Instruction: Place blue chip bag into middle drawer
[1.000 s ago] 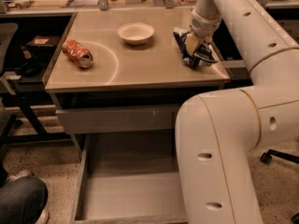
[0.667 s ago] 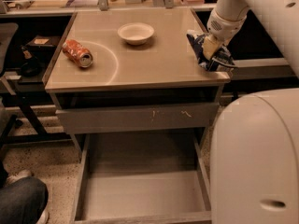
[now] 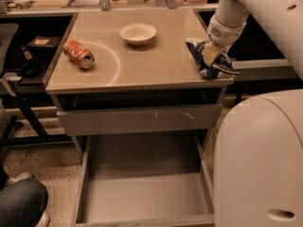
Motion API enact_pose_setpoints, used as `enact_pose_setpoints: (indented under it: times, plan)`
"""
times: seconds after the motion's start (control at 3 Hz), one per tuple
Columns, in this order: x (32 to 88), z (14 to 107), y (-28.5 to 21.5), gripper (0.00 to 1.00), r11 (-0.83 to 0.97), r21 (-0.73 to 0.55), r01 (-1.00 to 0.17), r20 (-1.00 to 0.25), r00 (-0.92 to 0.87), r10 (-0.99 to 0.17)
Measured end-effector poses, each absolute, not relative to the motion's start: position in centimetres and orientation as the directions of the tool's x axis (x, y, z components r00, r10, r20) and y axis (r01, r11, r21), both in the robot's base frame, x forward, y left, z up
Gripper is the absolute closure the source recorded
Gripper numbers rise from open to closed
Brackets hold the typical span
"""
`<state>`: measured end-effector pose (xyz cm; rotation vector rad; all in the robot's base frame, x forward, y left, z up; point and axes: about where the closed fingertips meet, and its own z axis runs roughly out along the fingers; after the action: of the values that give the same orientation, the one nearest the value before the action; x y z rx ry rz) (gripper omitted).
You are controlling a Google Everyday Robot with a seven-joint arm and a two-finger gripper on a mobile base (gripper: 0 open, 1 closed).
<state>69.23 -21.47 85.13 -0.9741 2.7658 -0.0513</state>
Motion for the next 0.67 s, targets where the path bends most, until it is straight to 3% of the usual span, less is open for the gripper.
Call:
enact_pose_setpoints:
  times: [0.33, 0.67]
  plan:
    - [67.3, 86.7, -22.0, 1.00, 0.790, -0.127, -0.600, -0.191, -0.767, -0.613]
    - [61.8, 88.4, -22.5, 1.00, 0.810, -0.129, -0.572, -0.187, -0.788, -0.587]
